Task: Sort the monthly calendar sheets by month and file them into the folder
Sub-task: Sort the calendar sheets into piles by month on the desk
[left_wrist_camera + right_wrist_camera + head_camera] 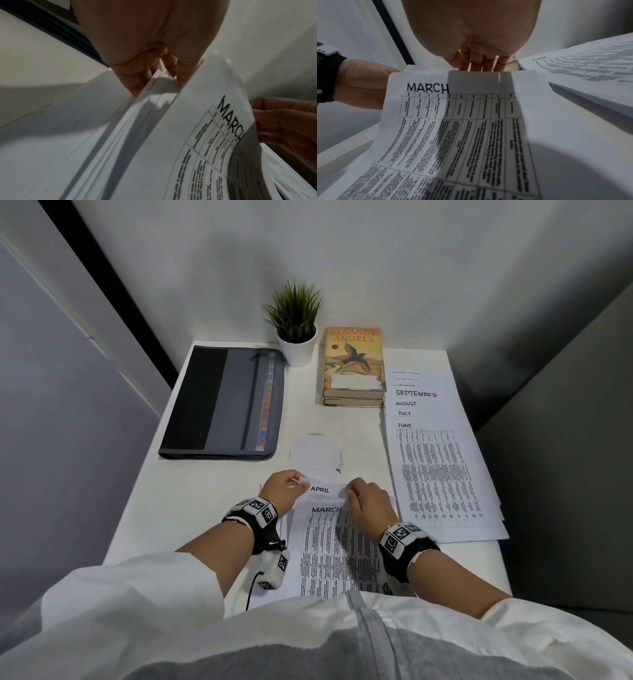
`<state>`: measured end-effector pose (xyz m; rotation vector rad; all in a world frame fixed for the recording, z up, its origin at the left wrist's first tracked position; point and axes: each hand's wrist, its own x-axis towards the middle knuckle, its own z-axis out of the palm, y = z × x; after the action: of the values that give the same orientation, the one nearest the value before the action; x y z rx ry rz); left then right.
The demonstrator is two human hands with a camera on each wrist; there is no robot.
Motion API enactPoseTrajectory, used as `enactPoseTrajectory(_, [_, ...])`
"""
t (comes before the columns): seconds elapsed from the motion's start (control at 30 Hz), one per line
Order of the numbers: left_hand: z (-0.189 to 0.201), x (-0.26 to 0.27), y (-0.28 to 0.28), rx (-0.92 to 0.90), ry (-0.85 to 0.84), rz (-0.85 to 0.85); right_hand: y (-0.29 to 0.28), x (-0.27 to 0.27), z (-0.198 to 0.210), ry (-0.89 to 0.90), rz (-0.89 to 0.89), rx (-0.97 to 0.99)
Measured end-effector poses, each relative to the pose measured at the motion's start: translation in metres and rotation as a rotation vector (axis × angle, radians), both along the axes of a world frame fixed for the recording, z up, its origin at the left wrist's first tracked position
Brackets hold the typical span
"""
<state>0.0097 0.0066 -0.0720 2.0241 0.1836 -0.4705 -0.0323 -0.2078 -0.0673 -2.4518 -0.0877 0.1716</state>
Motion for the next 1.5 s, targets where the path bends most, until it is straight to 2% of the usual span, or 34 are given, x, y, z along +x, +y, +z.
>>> enactPoseTrajectory(0.2, [0.003,0.004,-0.005,-0.036,0.020,0.026,0.000,0.004,0.002,0.015,0.002,-0.028])
enactPoseTrajectory(0.4, [0.005,0.002,-0.002,-0.012,0.036,-0.023,0.000,0.005,0.004,0.126,-0.005,-0.014])
enactPoseTrajectory(0.63, [0.008,-0.001,-0.006,-0.107,0.088,-0.021,0.000,0.007,0.011,0.169,-0.016,-0.032])
enactPoseTrajectory(0.8, [0.008,-0.001,-0.005,-0.183,0.154,-0.011,-0.001,0.012,0.013,0.124,0.010,-0.167])
enactPoseTrajectory(0.9, [0.009,-0.002,-0.005,-0.136,0.166,-0.043,-0.001,0.015,0.015,0.114,0.084,-0.239])
enactPoseTrajectory(1.07, [0.004,-0.002,0.001,-0.011,0.122,0.040,0.000,0.015,0.026,0.294,0.123,-0.068])
enactPoseTrajectory(1.23, [0.007,-0.007,0.006,0.181,0.150,-0.193,0.002,0.014,0.033,0.384,0.222,-0.086])
enactPoseTrajectory(1.33, [0.007,-0.012,0.005,0.217,0.106,-0.212,-0.001,0.015,0.032,0.453,0.240,-0.108])
enactPoseTrajectory(1.43, [0.012,-0.011,0.003,0.167,0.042,-0.159,-0.003,0.018,0.034,0.412,0.237,-0.150])
enactPoseTrajectory(1.5, [0.014,-0.008,0.001,0.115,0.022,-0.112,-0.002,0.019,0.035,0.270,0.256,-0.234])
